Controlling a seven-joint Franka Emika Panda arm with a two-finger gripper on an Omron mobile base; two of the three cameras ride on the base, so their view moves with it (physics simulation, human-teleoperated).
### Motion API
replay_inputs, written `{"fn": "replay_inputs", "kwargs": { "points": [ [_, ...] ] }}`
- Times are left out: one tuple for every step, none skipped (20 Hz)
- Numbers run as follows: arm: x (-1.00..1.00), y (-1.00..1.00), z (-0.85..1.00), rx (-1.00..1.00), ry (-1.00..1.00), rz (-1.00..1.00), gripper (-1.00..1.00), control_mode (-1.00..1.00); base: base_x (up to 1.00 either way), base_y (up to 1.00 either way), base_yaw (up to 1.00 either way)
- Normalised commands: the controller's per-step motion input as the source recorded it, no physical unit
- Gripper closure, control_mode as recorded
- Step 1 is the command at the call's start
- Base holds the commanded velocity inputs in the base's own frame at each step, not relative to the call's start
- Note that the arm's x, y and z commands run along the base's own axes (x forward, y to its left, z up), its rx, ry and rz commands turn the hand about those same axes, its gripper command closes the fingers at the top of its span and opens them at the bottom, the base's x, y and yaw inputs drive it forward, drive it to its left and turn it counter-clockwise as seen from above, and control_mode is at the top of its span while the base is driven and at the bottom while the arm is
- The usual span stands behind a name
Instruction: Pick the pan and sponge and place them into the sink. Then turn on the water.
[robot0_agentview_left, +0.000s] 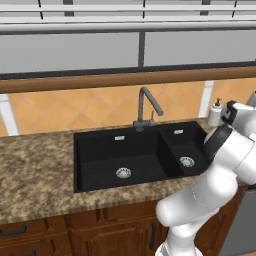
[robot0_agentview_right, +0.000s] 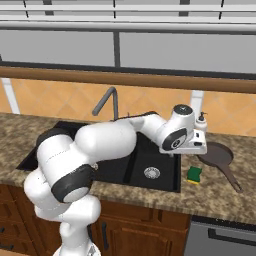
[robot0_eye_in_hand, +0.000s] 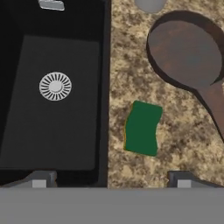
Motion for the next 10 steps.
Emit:
{"fn": "replay_inputs", "kwargs": {
  "points": [
    [0.33, -0.62, -0.25, -0.01, 0.04, 0.00, -1.00, -1.00, 0.00, 0.00, 0.00],
    [0.32, -0.65, -0.21, -0.02, 0.04, 0.00, -1.00, -1.00, 0.00, 0.00, 0.00],
    [0.27, -0.65, -0.17, 0.00, 0.05, 0.00, -1.00, -1.00, 0.00, 0.00, 0.00],
    [0.35, -0.57, -0.09, 0.00, 0.06, 0.00, -1.00, -1.00, 0.00, 0.00, 0.00],
    [0.41, -0.32, 0.00, 0.00, 0.10, -0.04, -1.00, -1.00, 0.00, 0.00, 0.00],
    [0.16, -0.43, 0.00, 0.00, 0.07, 0.00, -1.00, -1.00, 0.00, 0.00, 0.00],
    [0.15, -0.51, 0.00, 0.00, 0.06, 0.00, -1.00, -1.00, 0.00, 0.00, 0.00],
    [0.21, -0.56, -0.01, 0.00, 0.06, 0.00, -1.00, -1.00, 0.00, 0.00, 0.00],
    [0.22, -0.58, -0.07, 0.00, 0.05, 0.00, -1.00, -1.00, 0.00, 0.00, 0.00],
    [0.25, -0.59, -0.06, 0.00, 0.05, 0.00, -1.00, -1.00, 0.00, 0.00, 0.00]
  ]
}}
